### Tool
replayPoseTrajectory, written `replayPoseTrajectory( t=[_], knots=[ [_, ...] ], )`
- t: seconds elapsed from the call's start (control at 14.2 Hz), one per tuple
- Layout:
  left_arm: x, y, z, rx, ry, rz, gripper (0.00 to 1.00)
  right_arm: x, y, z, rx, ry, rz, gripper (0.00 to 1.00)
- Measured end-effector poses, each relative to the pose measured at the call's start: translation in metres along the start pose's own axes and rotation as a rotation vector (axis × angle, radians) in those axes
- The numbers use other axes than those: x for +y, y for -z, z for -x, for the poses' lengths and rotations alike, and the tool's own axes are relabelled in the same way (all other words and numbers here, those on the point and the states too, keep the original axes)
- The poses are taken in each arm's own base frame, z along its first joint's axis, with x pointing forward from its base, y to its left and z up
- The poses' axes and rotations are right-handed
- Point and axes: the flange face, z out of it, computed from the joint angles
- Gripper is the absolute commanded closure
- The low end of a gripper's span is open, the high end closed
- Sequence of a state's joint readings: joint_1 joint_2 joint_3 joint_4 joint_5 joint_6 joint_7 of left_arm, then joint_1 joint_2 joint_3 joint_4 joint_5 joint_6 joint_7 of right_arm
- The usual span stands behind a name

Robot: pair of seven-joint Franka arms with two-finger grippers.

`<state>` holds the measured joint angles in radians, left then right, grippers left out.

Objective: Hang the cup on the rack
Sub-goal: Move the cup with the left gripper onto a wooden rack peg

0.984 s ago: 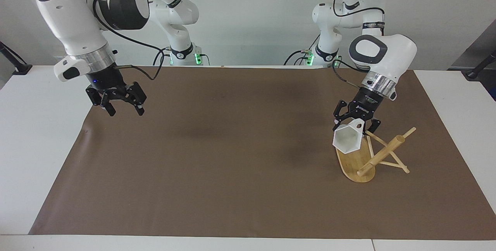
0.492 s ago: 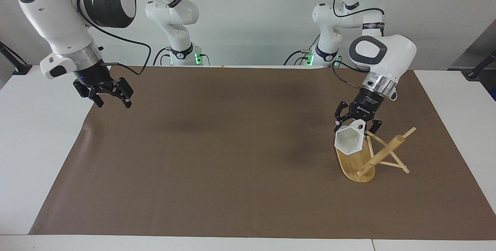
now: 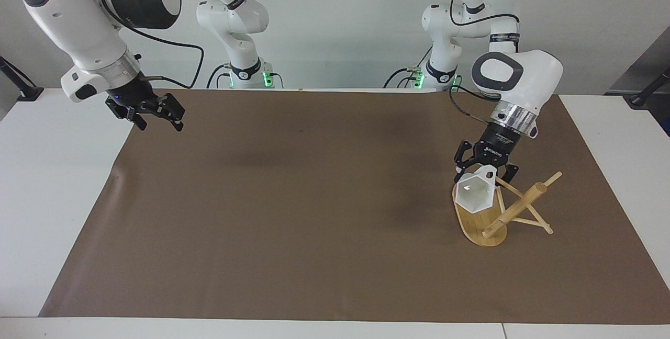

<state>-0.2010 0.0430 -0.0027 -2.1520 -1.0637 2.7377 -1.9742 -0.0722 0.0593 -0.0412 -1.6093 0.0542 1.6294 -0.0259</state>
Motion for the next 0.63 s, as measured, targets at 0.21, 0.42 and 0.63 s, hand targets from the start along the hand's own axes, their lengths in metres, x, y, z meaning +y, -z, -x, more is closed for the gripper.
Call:
replayPoseTrajectory(
  t=[0.21,0.42,0.63],
  knots=[
    [0.003,0.001,0.001,-0.006,0.002,0.017,1.00,-0.012,0.008,0.009,-0.028,-0.007,0.036,0.00],
    [0.004,0.000,0.002,-0.008,0.003,0.019,1.00,-0.016,0.015,0.016,-0.045,-0.008,0.041,0.00],
    [0.006,0.000,0.001,-0.007,0.015,0.022,1.00,-0.014,0.023,0.019,-0.052,-0.011,0.042,0.00]
  ],
)
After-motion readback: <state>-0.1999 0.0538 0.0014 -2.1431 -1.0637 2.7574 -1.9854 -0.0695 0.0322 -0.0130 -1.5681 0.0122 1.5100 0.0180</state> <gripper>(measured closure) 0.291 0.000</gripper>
